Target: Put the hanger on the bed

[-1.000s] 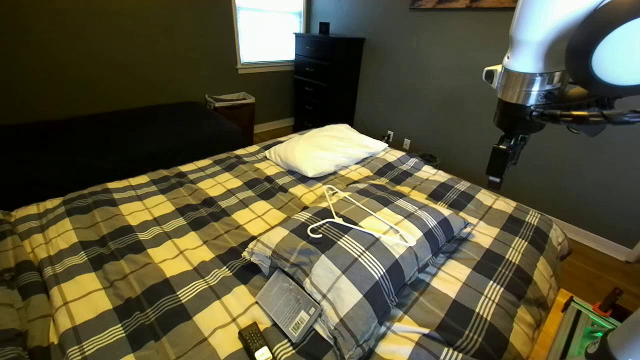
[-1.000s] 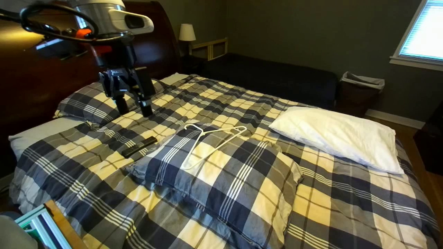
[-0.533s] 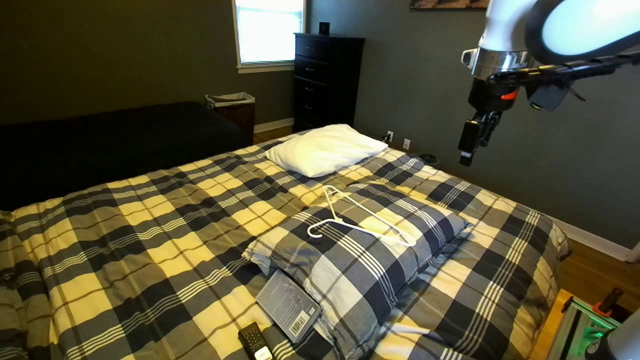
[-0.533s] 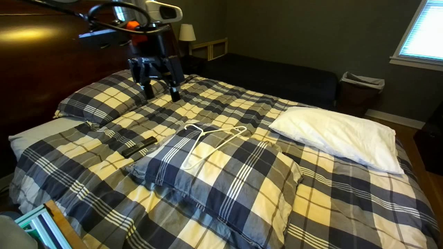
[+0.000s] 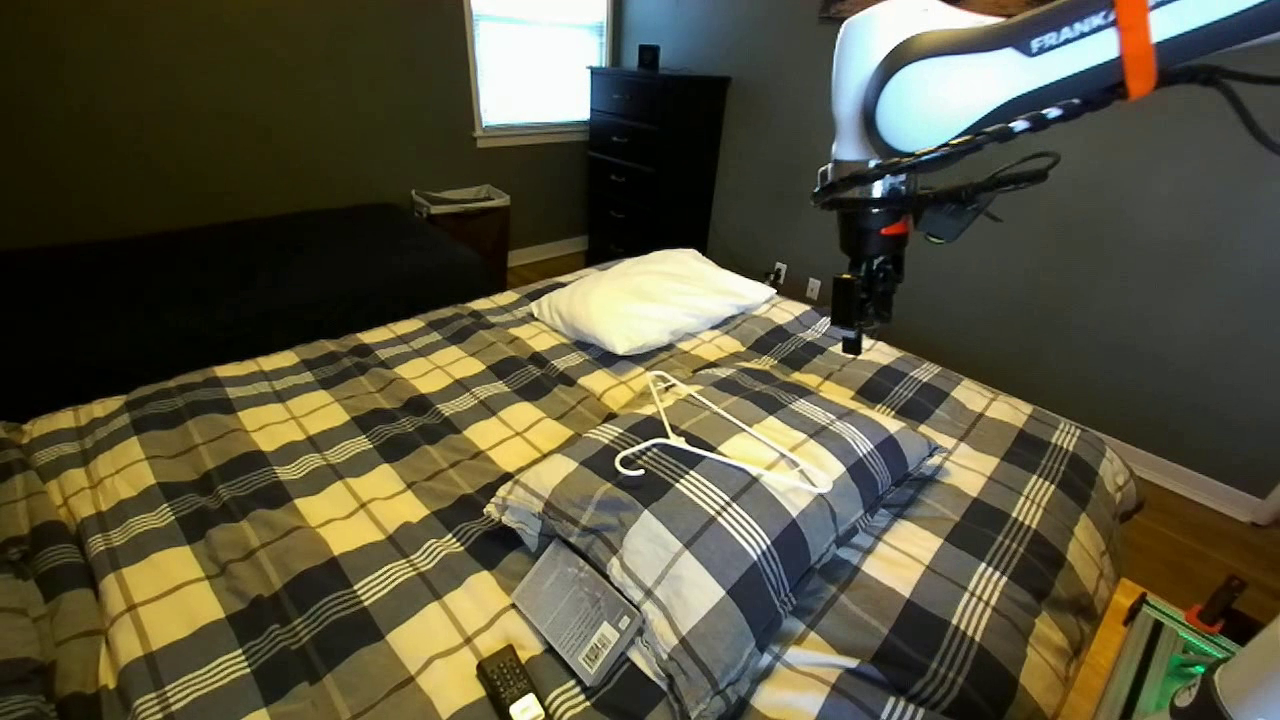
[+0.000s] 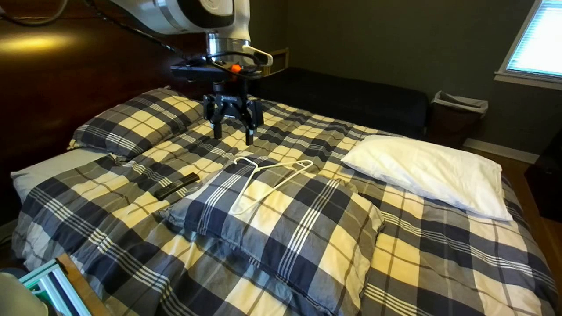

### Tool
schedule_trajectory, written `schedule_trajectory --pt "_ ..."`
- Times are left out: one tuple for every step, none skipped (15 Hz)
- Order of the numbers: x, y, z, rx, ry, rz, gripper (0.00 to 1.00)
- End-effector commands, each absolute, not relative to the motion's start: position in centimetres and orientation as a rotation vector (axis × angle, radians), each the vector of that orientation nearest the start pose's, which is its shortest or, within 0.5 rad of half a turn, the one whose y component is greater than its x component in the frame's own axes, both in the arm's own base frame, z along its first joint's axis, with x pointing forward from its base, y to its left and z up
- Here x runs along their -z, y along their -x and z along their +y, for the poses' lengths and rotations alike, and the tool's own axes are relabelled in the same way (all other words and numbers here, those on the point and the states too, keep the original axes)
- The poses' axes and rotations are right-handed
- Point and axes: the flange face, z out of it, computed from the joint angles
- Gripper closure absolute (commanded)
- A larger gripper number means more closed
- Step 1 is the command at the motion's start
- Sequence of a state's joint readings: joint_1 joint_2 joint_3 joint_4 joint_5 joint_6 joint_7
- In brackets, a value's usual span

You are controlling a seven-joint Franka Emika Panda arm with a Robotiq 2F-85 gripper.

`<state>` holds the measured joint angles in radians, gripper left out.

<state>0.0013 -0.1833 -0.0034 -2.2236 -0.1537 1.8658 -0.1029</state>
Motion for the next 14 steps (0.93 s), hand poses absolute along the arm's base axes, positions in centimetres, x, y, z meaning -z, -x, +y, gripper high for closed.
schedule_trajectory --pt "-43.0 -47.8 -1.3 -0.327 3.243 -0.258 0.0" --pt "-42.7 -48.0 -1.3 -0.337 3.242 -0.258 0.0" --pt "-42.8 -48.0 -1.3 -0.332 3.243 -0.259 0.0" --pt "-43.2 -47.9 -1.3 -0.319 3.245 -0.26 0.0" --pt "-43.6 -47.8 -1.3 -0.304 3.247 -0.259 0.0" --pt "-43.3 -48.2 -1.5 -0.317 3.228 -0.223 0.0" --pt "-42.1 -49.9 -2.2 -0.366 3.192 -0.216 0.0" --pt "-40.9 -51.3 -2.7 -0.372 3.164 -0.238 0.0" --pt "-39.2 -53.3 -3.5 -0.396 3.139 -0.251 0.0" --pt "-38.3 -54.2 -3.8 -0.425 3.115 -0.253 0.0" --pt "-37.5 -55.1 -3.9 -0.508 3.083 -0.262 0.0" --pt "-36.3 -56.4 -4.1 -0.548 3.074 -0.262 0.0" --pt "-35.2 -57.9 -4.2 -0.584 3.062 -0.271 0.0" --pt "-33.8 -59.3 -4.0 -0.614 3.077 -0.248 0.0"
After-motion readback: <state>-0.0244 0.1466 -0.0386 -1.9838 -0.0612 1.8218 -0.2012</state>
